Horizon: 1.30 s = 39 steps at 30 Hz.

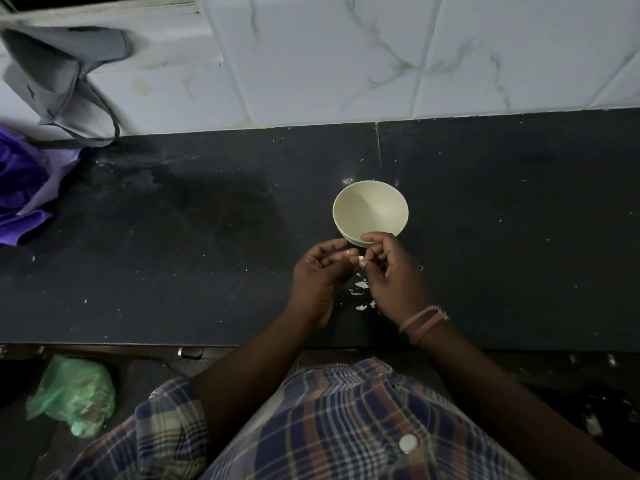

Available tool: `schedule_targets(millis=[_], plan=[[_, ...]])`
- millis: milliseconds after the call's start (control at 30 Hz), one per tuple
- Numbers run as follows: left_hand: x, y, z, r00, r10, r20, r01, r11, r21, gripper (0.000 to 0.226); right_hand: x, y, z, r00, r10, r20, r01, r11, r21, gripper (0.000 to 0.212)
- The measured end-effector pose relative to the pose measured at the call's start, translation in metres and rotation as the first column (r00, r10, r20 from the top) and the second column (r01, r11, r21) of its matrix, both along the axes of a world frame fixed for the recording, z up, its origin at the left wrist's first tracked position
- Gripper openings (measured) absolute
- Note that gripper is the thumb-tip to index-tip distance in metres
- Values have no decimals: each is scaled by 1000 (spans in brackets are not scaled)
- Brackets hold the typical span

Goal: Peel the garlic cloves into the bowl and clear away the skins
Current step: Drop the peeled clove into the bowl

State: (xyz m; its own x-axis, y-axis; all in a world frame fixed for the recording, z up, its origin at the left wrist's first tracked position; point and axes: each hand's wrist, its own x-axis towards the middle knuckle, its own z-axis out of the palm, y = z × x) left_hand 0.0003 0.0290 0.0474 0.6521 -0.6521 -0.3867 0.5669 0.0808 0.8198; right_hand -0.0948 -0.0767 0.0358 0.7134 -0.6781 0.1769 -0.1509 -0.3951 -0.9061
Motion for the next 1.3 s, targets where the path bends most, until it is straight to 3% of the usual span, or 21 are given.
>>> schedule_targets(millis=[133,300,567,700,867,1000,1133,1200,1300], plan=[[1,-3,-5,998,-2,-56,1,1000,-25,31,-2,1,0,1000,-7,-12,7,999,-35,39],[-1,-13,-6,1000,-6,-4,6,999,37,33,-3,0,-3,998,-1,-68,1,1000,0,40],[21,-58,-1,962,49,269,-133,943,305,23,-4,-17,-15,948,-283,-146,291,956,39,26],[32,-85,0,885,-59,461,-180,872,456,18,-4,-26,-27,925,-325,-197,349,931,103,16],[45,-101,-11,863,-119,491,-201,811,550,17,-15,-30,-31,908,-361,-211,405,886,226,19],[47,-102,-17,880,-91,466,-192,829,525,11,-26,-38,-38,898,-388,-209,439,833,338,29],[30,-93,-8,882,-72,466,-157,888,433,16,-38,-44,-42,862,-455,-224,507,799,325,23],[17,-86,-6,899,-60,434,-104,933,344,11,-43,-44,-43,845,-475,-245,531,798,285,20],[1,-76,-10,871,-126,475,-41,945,325,6,-47,-39,-43,857,-408,-316,457,884,98,15]])
